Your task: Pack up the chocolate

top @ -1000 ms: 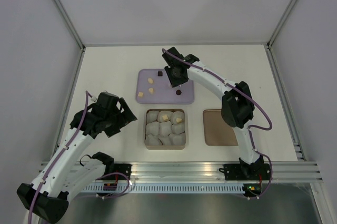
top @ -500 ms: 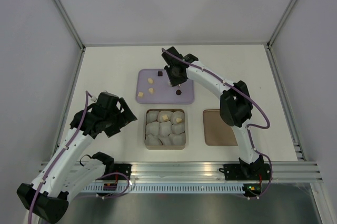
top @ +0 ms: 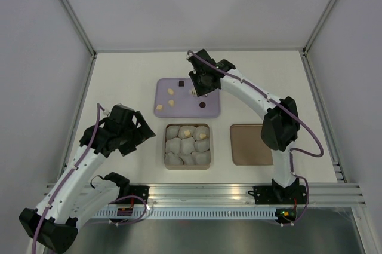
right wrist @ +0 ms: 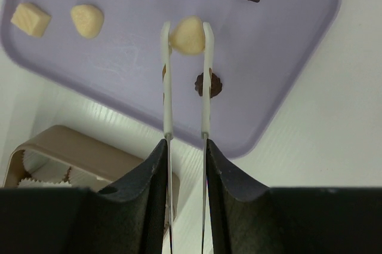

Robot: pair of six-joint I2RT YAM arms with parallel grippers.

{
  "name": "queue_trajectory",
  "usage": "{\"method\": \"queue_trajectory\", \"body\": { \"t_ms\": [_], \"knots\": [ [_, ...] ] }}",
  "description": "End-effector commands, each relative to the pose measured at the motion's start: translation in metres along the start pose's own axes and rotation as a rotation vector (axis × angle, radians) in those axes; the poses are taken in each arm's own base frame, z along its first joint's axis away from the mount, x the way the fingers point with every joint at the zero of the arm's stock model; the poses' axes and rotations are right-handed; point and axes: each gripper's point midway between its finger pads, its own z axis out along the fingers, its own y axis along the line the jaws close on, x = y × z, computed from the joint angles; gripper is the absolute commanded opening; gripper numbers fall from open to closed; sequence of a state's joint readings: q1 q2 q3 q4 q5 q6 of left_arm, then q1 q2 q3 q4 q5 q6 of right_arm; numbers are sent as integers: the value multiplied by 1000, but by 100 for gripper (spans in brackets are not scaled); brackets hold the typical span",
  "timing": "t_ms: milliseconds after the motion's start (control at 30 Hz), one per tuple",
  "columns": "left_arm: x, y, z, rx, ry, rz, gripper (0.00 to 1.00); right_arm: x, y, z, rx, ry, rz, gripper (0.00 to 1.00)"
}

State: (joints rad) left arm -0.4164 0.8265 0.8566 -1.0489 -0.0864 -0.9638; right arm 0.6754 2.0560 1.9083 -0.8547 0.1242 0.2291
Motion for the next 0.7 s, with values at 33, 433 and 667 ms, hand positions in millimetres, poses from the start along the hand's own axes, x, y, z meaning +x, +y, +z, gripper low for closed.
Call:
{"method": "queue_trajectory", "body": {
  "t_ms": [33, 433, 667],
  "knots": [
    [-2, -3, 0, 18, -14, -35, 100, -11, 24, -54, -94, -104, -42, 18],
    [1, 1, 1, 12, -12, -47, 99, 48, 125, -122, -313, -76, -107, 17],
    [1, 2, 2, 9, -11, -42, 100, 74, 143, -109, -318, -17, -156, 17]
  ]
}}
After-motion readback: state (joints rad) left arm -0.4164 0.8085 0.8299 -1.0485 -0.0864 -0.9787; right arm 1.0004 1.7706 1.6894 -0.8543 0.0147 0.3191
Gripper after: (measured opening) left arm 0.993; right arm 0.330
